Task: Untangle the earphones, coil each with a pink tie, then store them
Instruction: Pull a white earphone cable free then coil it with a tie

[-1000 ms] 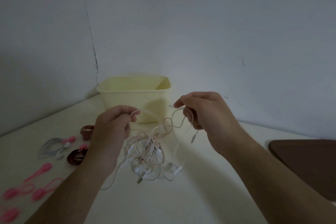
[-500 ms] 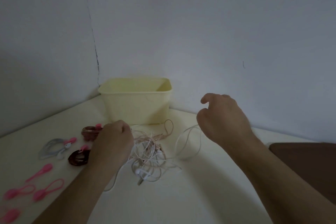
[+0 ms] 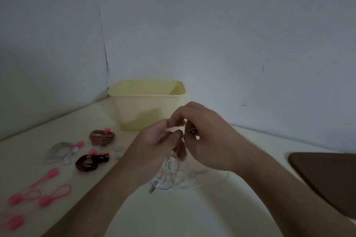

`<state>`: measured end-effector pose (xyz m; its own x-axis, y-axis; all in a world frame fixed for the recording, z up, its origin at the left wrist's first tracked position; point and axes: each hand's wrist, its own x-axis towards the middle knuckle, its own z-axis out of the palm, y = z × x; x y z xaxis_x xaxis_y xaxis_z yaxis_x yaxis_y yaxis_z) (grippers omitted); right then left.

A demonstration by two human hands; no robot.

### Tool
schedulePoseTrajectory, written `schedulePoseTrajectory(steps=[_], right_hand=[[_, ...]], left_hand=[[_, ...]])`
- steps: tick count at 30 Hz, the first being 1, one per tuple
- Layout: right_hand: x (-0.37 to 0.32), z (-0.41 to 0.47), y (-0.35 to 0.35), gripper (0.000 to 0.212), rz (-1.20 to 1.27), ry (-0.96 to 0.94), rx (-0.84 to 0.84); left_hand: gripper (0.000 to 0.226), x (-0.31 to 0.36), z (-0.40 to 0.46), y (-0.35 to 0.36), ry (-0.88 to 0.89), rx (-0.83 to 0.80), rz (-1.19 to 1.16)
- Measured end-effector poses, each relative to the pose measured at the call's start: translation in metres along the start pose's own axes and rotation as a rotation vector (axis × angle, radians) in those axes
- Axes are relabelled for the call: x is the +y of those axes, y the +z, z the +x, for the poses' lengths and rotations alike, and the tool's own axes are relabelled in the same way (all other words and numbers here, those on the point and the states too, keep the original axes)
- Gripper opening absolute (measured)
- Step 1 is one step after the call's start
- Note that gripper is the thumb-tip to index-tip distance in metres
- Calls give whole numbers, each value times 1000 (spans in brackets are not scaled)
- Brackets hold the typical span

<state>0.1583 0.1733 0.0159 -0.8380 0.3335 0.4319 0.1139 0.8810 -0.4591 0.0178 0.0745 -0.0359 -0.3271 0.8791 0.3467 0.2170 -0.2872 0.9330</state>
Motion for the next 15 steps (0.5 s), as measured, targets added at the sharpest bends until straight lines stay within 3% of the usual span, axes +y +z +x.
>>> schedulePoseTrajectory(steps=[4,8,12,14,15], right_hand=[[13,3,-4,45,-131,53,52],[18,4,-12,14,-180,206,63],[22,5,-21,24,-108,321,124],[25,4,-24,28,-13,366,177],[25,3,-25,29,84,392,191]], left_hand=[[30,-5,4,-11,-9,157,138],[34,-6,7,-16,-22,240,34],[27,-5,10,-23,-89,288,-330],[25,-8,12,-25,-111,332,-336],[25,-10,13,-25,-108,358,-233]])
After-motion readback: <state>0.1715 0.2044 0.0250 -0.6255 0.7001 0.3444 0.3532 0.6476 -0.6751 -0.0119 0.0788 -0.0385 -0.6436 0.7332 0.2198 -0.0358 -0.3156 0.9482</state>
